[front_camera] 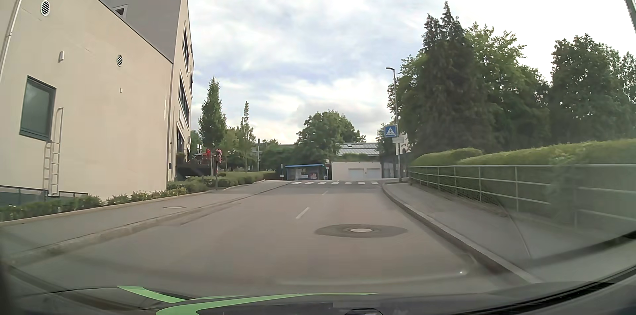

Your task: Follow the waypoints while adhering to traffic rules and regulations

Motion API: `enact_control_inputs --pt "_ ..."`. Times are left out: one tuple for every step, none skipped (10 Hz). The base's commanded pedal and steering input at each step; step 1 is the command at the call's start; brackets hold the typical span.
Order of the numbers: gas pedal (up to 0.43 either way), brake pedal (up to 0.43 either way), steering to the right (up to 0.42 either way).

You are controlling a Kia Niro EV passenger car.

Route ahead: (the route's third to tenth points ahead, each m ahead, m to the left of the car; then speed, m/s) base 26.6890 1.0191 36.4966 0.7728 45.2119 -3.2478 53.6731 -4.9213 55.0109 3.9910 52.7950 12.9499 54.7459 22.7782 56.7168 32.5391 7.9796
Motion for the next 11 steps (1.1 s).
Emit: enact_control_inputs --pt "0.000 0.000 0.026" --pt "0.000 0.000 0.025" --pt "0.000 0.000 0.024" --pt "0.000 0.000 0.023" --pt "0.000 0.000 0.021" --pt "0.000 0.000 0.020" --pt "0.000 0.000 0.016" --pt "0.000 0.000 0.012" --pt "0.000 0.000 0.012" --pt "0.000 0.006 0.011" --pt "0.000 0.024 0.011"
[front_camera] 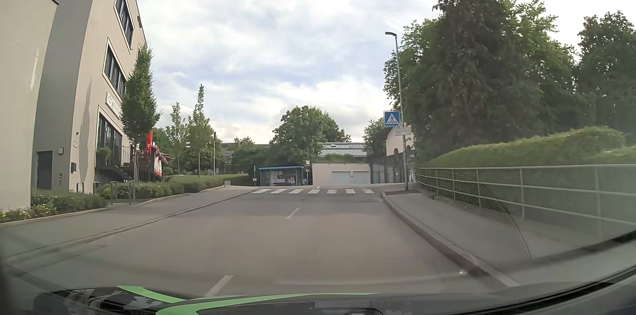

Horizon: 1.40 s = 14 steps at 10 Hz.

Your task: Follow the waypoints while adhering to traffic rules and regulations

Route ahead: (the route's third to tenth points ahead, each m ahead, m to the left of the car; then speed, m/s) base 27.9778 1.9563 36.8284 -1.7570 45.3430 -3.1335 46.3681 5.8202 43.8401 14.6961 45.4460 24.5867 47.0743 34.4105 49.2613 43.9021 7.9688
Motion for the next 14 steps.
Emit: enact_control_inputs --pt "0.000 0.067 0.008" --pt "0.000 0.098 0.007" --pt "0.000 0.110 0.007" --pt "0.000 0.116 0.007" --pt "0.000 0.122 0.006" --pt "0.000 0.140 0.005" --pt "0.000 0.159 0.006" --pt "0.000 0.177 0.006" --pt "0.000 0.183 0.006" --pt "0.000 0.171 0.006" --pt "0.000 0.159 0.007" --pt "0.000 0.140 0.008" --pt "0.000 0.140 0.008" --pt "0.000 0.128 0.008"
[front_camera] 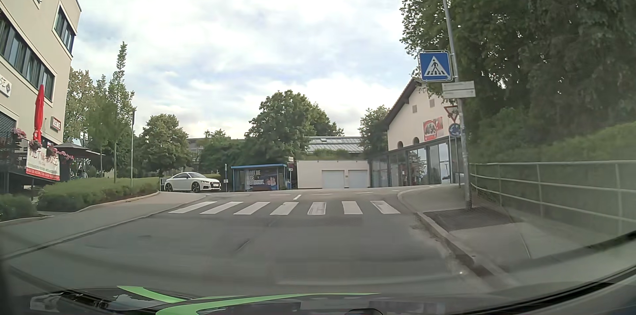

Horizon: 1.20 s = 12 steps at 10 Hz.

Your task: Follow the waypoints while adhering to traffic rules and regulations

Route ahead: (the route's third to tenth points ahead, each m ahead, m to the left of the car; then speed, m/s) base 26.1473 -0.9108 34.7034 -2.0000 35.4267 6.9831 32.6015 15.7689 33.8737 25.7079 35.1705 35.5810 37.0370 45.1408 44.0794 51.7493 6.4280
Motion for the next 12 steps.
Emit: enact_control_inputs --pt "0.000 0.098 0.007" --pt "0.000 0.079 0.007" --pt "0.000 0.055 0.005" --pt "0.000 0.024 0.004" --pt "0.000 0.018 0.004" --pt "0.000 0.012 0.005" --pt "0.000 0.012 0.005" --pt "0.000 0.006 0.005" --pt "0.000 0.000 0.005" --pt "0.000 0.000 0.006" --pt "0.000 0.000 0.006" --pt "0.000 0.000 0.006"
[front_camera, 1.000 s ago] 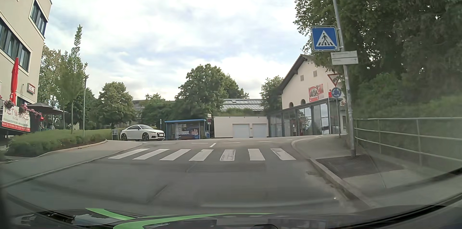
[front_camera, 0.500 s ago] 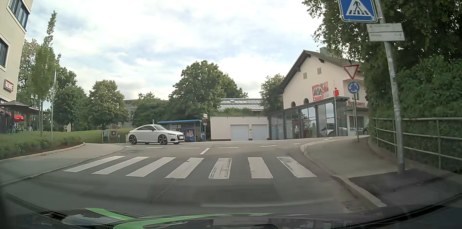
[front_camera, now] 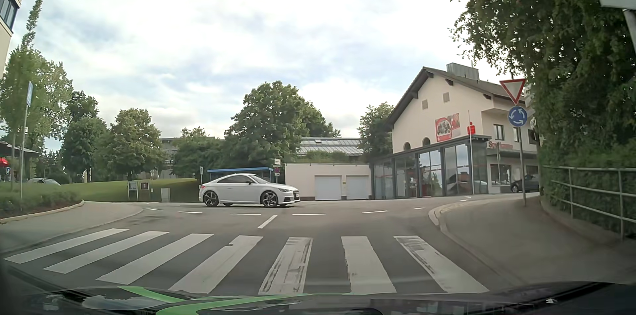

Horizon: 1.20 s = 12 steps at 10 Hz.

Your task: Follow the waypoints while adhering to traffic rules and regulations

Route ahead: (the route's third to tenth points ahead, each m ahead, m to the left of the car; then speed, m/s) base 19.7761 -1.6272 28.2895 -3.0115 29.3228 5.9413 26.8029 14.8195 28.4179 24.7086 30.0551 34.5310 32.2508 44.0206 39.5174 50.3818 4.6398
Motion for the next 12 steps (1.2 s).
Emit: enact_control_inputs --pt "0.000 0.000 0.006" --pt "0.000 0.000 0.007" --pt "0.000 0.000 0.007" --pt "0.000 0.000 0.006" --pt "0.000 0.000 0.007" --pt "0.000 0.000 0.008" --pt "0.000 0.000 0.011" --pt "0.000 0.000 0.012" --pt "0.000 0.000 0.012" --pt "0.000 0.006 0.015" --pt "0.000 0.006 0.018" --pt "0.000 0.024 0.025"
